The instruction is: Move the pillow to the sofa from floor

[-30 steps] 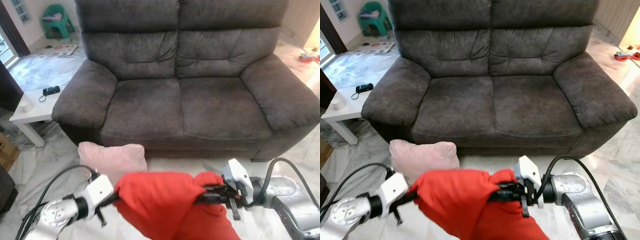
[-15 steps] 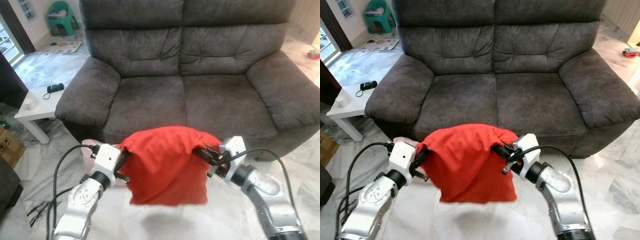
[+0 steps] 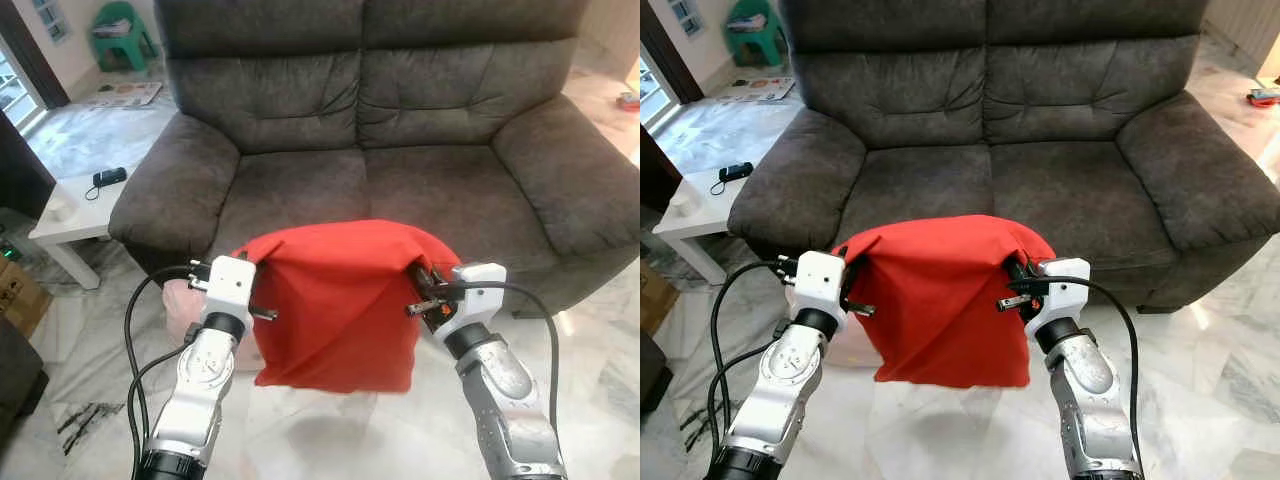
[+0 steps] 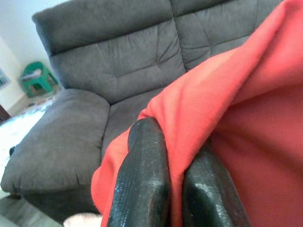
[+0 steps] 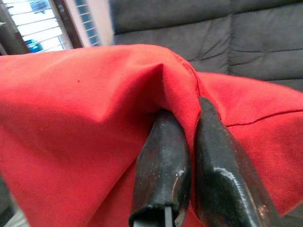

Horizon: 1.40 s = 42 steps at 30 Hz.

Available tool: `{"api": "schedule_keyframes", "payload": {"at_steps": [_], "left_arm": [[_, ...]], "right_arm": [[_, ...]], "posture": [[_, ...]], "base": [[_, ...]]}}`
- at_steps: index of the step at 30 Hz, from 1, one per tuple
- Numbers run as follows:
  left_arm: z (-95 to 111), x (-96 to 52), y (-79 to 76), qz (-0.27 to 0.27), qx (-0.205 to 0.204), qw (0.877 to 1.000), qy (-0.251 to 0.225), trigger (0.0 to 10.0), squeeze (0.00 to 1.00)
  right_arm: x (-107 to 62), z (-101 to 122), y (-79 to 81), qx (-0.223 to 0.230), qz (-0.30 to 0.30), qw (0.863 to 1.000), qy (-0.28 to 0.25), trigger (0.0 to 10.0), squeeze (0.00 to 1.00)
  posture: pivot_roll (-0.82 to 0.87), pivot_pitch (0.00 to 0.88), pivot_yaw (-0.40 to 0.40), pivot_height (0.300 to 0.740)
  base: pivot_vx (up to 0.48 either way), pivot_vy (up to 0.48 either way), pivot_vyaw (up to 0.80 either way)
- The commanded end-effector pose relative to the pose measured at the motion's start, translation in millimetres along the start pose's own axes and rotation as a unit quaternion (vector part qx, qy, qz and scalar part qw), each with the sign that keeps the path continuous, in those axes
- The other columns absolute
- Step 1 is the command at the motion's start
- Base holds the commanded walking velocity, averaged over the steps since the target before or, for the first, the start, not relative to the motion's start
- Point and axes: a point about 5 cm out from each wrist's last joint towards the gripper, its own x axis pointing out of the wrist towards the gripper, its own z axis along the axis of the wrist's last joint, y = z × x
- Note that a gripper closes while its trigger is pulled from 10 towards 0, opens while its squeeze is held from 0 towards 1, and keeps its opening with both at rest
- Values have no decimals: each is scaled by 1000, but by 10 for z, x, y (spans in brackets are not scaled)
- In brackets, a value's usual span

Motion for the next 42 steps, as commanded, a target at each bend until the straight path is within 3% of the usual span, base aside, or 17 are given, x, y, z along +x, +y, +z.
{"api": "schedule_keyframes", "payload": {"at_steps": [1, 6, 10, 28, 42], "left_arm": [[139, 71, -20, 12, -18, 999, -38, 10000, 0], [157, 30, -215, -40, -33, 998, -47, 10000, 0], [127, 8, -221, -40, -25, 998, -46, 10000, 0], [74, 18, -191, -22, -27, 999, -36, 10000, 0], [80, 27, -220, -39, -24, 998, -40, 10000, 0]], "right_arm": [[17, 271, -16, -26, -34, 997, -70, 10000, 0], [62, 327, 85, -12, -21, 996, -82, 10000, 0], [74, 306, 152, -24, -4, 997, -78, 10000, 0], [133, 365, 158, -21, -11, 995, -97, 10000, 0], [157, 369, 201, -32, 1, 995, -98, 10000, 0]], "posture": [[-74, 44, 80, 740], [-72, 36, 81, 740], [-66, 31, 80, 740], [-78, 46, 69, 740], [-81, 49, 80, 740]], "base": [[0, 0, 0], [0, 0, 0], [0, 0, 0], [0, 0, 0], [0, 0, 0]]}}
